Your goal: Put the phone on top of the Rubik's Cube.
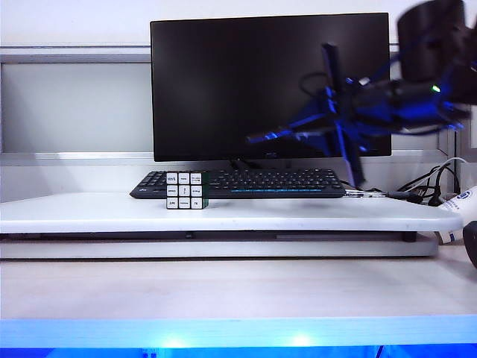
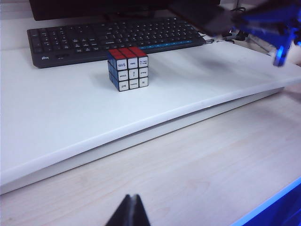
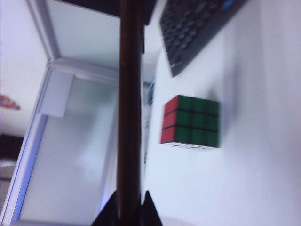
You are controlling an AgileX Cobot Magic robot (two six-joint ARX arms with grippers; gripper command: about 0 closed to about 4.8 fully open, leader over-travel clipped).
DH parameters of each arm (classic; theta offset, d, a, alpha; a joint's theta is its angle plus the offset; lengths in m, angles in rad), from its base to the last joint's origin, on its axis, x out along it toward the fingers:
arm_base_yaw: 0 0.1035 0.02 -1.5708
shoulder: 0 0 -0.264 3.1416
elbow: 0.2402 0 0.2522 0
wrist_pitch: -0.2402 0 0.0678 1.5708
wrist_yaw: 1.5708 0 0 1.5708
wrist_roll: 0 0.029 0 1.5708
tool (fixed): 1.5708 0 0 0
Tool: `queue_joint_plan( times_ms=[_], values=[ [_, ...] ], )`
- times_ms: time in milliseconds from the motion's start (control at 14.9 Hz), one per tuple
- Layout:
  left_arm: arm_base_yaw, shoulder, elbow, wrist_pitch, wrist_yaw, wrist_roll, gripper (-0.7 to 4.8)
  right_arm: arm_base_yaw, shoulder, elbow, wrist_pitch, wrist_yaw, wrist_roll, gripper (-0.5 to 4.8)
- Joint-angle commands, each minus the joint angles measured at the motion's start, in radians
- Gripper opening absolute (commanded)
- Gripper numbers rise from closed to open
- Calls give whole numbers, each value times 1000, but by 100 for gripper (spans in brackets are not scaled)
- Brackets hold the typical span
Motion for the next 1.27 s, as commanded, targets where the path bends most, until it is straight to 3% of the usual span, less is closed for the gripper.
queue_joint_plan(
  times_ms=[67,669,1271],
  values=[
    [1,0,-2,-14,11,3,-6,36,-6,74,-62,1,-50,-9],
    [2,0,-3,-10,-56,8,-6,132,124,277,-152,30,-48,-9],
    [2,0,-3,-10,-60,34,-6,172,207,328,-161,40,-26,-9]
  ],
)
